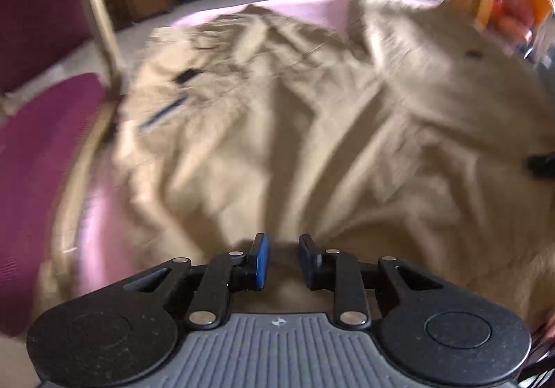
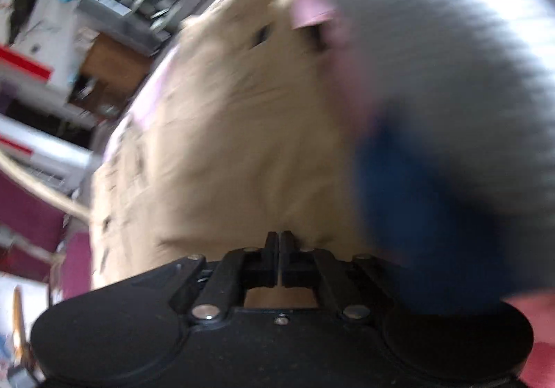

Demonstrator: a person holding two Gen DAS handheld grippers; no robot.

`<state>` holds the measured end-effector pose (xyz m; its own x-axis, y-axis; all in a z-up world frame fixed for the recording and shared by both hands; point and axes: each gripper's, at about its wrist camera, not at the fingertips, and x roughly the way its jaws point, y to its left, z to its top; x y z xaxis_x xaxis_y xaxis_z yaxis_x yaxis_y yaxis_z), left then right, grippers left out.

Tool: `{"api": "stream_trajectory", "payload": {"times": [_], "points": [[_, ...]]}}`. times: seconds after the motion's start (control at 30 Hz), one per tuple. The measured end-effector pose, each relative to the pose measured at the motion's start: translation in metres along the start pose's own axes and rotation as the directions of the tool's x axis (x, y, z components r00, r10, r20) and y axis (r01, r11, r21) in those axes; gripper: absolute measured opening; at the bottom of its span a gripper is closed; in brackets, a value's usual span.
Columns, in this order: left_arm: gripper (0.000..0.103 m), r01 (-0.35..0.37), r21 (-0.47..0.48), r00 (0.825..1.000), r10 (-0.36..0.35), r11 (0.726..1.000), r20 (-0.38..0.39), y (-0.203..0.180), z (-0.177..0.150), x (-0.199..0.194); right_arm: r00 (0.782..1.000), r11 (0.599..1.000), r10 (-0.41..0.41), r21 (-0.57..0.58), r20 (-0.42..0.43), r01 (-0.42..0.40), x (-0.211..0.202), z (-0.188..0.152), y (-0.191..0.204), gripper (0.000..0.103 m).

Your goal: Fold clothes

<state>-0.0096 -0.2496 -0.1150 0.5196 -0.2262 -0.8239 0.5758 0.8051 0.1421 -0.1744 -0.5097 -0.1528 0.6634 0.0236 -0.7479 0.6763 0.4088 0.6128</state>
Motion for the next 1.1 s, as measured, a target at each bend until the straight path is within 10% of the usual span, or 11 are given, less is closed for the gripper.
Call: {"api": "stream_trajectory", "payload": {"times": [0.17,0.23,0.37,0.53,0.63,0.7,0.93,1.1], "points": [[0.019,0.094,-0.173,0.994,-0.083,0.98,0.072,0.033,-0.023,-0.028,0.996,0.997,-0.049,0.063,0.071,0.044,-0.039,-0.01,-0.024,0.009],[0.018,0.19,-0.199,0.979,-0.169,0.961,0.117,0.036,-0.029,-0.04,0.996,0.997,0.038,0.071,0.084,-0.044,-0.055,-0.022,-0.026,0.029],[0.019,0.304,-0.146,0.948,-0.284,0.942,0.143,0.019,-0.037,-0.048,0.963,0.96,0.269,0.089,-0.023,-0.266,-0.052,-0.046,-0.026,0.032],[0.019,0.254,-0.008,0.964,-0.253,0.967,0.087,-0.009,-0.039,-0.029,0.924,0.937,0.334,-0.039,-0.185,-0.347,-0.009,-0.062,0.008,0.032],[0.028,0.188,0.042,0.981,-0.189,0.981,0.04,-0.014,-0.043,-0.02,0.941,0.954,0.249,-0.11,-0.228,-0.279,0.003,-0.071,0.025,0.031],[0.028,0.148,0.054,0.989,-0.149,0.987,0.013,-0.014,-0.042,-0.022,0.959,0.973,0.154,-0.133,-0.239,-0.189,0.005,-0.076,0.027,0.006],[0.025,0.024,0.003,1.0,-0.024,1.0,0.013,-0.002,-0.044,-0.034,0.992,0.996,0.031,-0.074,-0.125,-0.04,-0.039,-0.078,-0.001,0.004],[0.025,0.113,0.025,0.981,-0.116,0.993,0.156,-0.016,-0.023,-0.076,0.987,0.983,0.159,-0.093,0.007,-0.157,-0.1,-0.056,0.015,0.022]]}}
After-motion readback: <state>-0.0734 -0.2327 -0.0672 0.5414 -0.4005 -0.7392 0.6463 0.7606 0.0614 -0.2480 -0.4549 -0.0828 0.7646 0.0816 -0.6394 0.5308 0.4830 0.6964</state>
